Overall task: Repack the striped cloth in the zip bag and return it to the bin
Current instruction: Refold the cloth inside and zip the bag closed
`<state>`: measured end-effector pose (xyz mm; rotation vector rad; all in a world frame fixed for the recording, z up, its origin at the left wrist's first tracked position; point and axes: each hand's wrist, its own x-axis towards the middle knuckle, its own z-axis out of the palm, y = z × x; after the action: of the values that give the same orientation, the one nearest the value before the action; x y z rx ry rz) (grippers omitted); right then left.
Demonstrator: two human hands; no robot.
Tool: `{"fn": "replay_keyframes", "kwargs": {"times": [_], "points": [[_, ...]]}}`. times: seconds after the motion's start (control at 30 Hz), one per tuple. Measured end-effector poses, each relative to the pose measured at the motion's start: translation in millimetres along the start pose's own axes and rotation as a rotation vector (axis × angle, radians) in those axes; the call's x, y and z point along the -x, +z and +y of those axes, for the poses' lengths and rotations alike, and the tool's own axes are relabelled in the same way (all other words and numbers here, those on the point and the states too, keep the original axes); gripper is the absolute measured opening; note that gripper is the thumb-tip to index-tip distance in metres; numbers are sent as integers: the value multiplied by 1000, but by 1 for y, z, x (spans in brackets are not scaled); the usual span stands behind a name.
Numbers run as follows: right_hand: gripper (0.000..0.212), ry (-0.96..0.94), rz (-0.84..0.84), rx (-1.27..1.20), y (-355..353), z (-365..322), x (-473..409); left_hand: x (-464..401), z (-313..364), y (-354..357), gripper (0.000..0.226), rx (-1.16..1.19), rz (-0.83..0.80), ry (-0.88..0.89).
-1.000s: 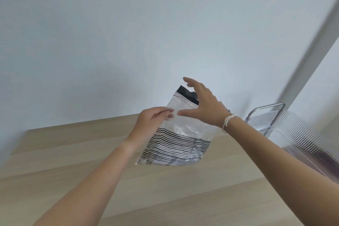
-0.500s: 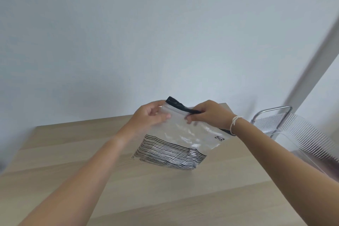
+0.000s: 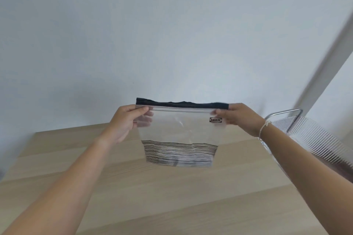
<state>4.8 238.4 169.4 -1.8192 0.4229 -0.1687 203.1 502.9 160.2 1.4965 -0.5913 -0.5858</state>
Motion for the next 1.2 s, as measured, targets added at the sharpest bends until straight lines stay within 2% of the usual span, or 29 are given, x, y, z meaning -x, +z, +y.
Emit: {"fn": "replay_keyframes", "kwargs": {"times": [0.1, 0.17, 0.23, 0.33, 0.37, 0.43, 0.57, 0.77, 1.0, 1.2], "points": [[18, -30, 109, -255, 6, -2, -1, 0, -2, -3, 17, -42, -43, -67], [20, -57, 154, -336, 11, -6, -1, 1, 2, -7, 15, -172, -157, -187], [17, -95, 165, -360, 16, -13, -1, 3, 10, -7, 14, -350, -335, -304], [17, -145, 142, -235, 29, -24, -1, 5, 23, 14, 33, -522, -476, -301], [18, -166, 131, -187, 35, -27, -1, 6, 27, 26, 32, -537, -477, -262], [19, -196, 110, -134, 46, -33, -2, 7, 30, 51, 15, -514, -464, -159], [16, -197, 106, -150, 54, -36, -1, 4, 28, 72, 3, -455, -319, -69], [9, -81, 111, -261, 48, -26, 5, 4, 29, 66, 5, -402, -272, -98], [11, -151, 177, -319, 53, -35, 3, 5, 39, 70, 13, -371, -237, -50], [17, -184, 165, -279, 51, -41, 7, 7, 42, 70, 8, -352, -249, -55]]}}
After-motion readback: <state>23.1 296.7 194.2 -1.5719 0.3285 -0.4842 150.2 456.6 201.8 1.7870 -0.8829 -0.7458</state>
